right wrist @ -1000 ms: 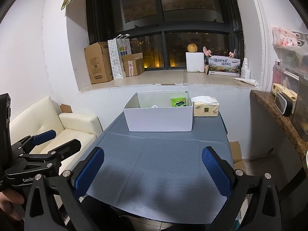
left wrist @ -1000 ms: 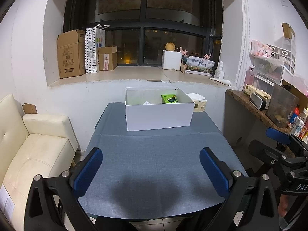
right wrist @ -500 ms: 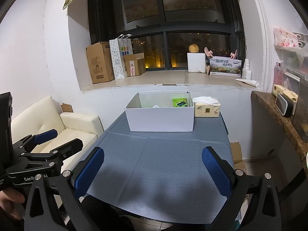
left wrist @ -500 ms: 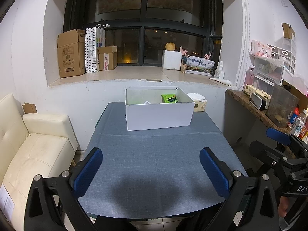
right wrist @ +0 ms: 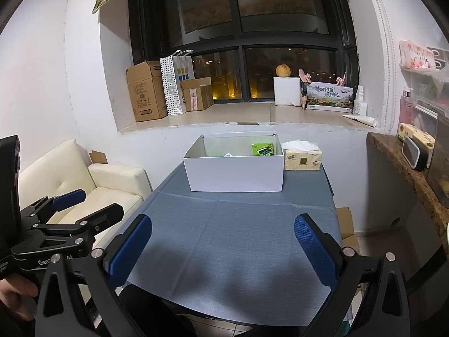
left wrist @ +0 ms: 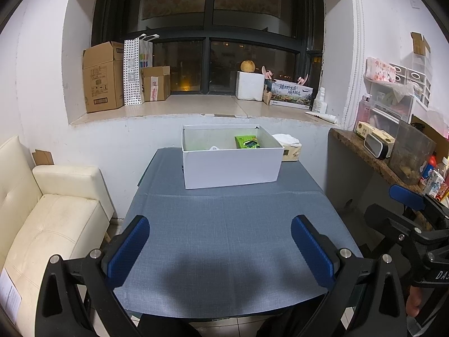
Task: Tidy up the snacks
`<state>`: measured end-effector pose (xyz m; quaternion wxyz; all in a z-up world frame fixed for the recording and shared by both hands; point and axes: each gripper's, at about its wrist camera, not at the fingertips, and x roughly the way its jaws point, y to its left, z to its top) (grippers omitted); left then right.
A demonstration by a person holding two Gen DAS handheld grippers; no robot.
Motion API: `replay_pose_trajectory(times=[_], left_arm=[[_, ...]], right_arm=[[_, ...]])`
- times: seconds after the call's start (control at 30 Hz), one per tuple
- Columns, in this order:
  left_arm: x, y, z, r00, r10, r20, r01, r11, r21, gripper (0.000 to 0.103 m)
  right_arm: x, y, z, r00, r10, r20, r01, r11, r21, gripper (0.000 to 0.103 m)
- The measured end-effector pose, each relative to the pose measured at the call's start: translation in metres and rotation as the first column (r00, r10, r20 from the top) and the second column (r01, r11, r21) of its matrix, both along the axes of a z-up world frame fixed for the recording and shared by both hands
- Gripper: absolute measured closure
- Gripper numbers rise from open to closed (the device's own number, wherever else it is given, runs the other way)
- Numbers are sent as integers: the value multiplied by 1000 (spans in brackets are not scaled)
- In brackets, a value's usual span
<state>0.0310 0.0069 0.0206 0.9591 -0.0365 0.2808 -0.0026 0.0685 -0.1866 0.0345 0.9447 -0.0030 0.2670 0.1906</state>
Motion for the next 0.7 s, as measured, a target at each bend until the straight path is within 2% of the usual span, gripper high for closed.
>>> replay_pose_trajectory(times=[0.7], left_arm=[[1, 1, -3, 1000, -5, -3, 5, 1000, -3, 0]], right_arm=[[-2, 2, 0, 1000, 2, 0, -2, 1000, -1, 0]])
